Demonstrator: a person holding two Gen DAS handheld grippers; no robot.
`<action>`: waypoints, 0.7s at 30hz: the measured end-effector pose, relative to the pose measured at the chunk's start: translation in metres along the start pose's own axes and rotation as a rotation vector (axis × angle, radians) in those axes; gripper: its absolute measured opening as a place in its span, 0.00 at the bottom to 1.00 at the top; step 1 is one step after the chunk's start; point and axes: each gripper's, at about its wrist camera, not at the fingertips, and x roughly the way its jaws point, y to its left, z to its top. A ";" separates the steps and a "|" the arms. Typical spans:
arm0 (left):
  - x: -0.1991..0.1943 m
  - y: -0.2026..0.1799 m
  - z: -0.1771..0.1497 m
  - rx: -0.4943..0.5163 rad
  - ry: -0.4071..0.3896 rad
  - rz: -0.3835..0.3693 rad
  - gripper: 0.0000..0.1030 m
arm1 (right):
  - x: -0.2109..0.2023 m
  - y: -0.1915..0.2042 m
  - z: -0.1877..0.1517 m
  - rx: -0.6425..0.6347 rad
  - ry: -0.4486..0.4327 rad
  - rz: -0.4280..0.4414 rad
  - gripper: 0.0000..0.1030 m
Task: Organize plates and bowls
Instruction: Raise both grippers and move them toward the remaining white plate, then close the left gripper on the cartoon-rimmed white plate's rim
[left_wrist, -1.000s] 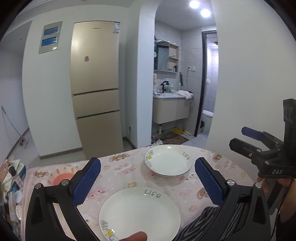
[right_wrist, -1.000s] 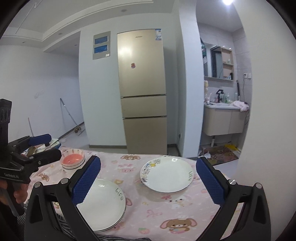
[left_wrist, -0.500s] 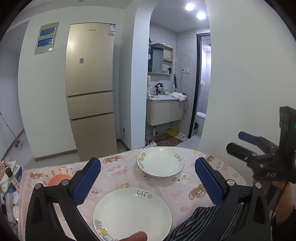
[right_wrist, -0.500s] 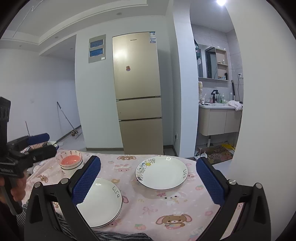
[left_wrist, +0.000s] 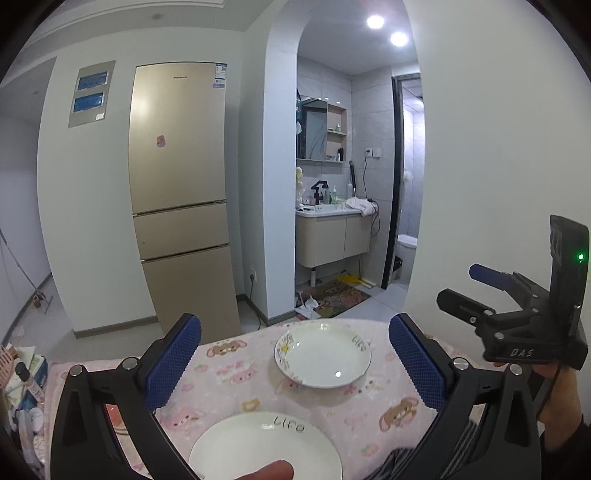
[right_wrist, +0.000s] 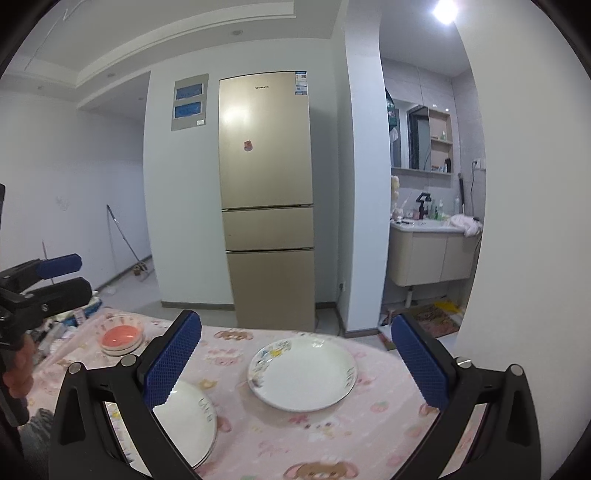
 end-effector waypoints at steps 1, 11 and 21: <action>0.004 0.001 0.003 -0.005 0.001 -0.002 1.00 | 0.005 0.000 0.004 0.001 0.002 -0.002 1.00; 0.087 0.015 0.029 -0.011 0.068 0.026 1.00 | 0.059 -0.018 0.039 0.070 0.017 -0.040 1.00; 0.182 0.024 0.016 -0.043 0.195 -0.009 1.00 | 0.117 -0.040 0.011 0.069 0.101 -0.096 1.00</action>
